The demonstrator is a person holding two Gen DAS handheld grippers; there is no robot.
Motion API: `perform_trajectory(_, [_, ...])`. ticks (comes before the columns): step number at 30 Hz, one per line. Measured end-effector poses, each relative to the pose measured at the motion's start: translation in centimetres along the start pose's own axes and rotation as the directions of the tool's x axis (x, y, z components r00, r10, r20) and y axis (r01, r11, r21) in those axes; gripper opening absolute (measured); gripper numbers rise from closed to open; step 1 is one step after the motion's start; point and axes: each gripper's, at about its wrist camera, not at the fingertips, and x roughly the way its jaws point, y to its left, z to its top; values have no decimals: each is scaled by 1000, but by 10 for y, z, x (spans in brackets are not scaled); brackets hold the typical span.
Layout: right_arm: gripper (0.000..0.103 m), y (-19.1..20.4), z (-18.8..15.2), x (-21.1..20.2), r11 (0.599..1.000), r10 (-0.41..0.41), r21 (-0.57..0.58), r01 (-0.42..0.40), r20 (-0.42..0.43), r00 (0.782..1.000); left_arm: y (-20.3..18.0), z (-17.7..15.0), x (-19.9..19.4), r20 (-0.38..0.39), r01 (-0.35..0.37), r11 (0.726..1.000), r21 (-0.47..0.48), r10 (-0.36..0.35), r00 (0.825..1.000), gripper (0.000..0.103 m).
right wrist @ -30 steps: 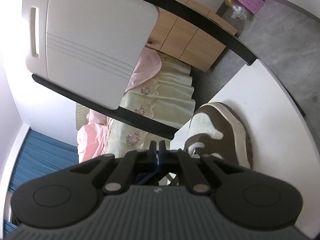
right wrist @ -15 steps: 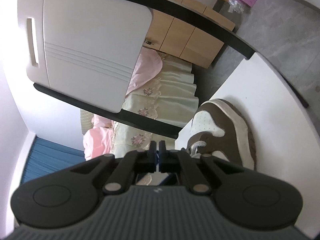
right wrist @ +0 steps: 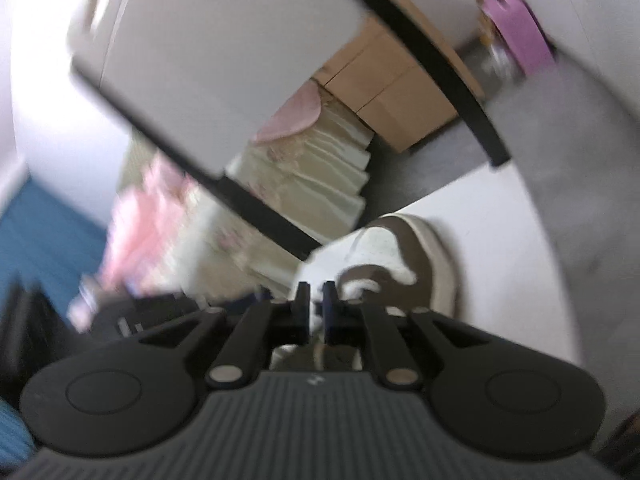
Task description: Lace up shoes with both hands
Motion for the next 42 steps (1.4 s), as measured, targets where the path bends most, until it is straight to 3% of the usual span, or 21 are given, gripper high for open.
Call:
perform_trajectory(1, [33,8,-4,-1,997,-25,-68,24,-8,1000,5,-3,-3,-7,-4,1000,15,4,1000,4])
perform_trajectory(3, [36,22,-12,-2,979,-60,-198,55,-19,998,-6,4,-9,-15,6,1000,26,-6,1000,4])
perform_trajectory(6, [36,31,-20,0,957,-76,-283,65,-30,997,-28,12,-14,-32,27,997,78,-25,999,4])
perform_trajectory(8, [33,32,-24,2,941,-112,-324,94,-38,993,-35,9,-6,-53,37,990,134,-30,998,4])
perform_trajectory(11, [17,28,-30,8,930,-147,-348,119,-55,988,-42,6,10,-82,48,978,205,-32,996,4])
perform_trajectory(16, [13,-5,-18,10,997,-41,-70,34,-101,994,-75,5,15,-114,41,955,295,-7,993,3])
perform_trajectory(19, [12,-29,-14,8,991,30,130,-16,-101,994,-86,4,21,-123,22,943,332,20,992,3])
perform_trajectory(22, [12,-40,-13,7,974,62,222,-41,-92,994,-95,7,19,-130,6,931,365,44,991,3])
perform_trajectory(27, [12,-41,-15,6,965,81,258,-56,-88,993,-105,7,37,-143,-30,906,423,100,985,3])
perform_trajectory(33, [12,-39,-15,5,963,86,264,-60,-88,992,-111,9,39,-137,-51,902,429,121,983,3])
perform_trajectory(37, [12,-39,-16,7,960,90,272,-64,-87,992,-118,7,40,-122,-61,879,473,133,984,3])
perform_trajectory(42, [12,-39,-16,9,963,91,262,-64,-89,992,-121,8,40,-110,-64,880,470,130,985,3])
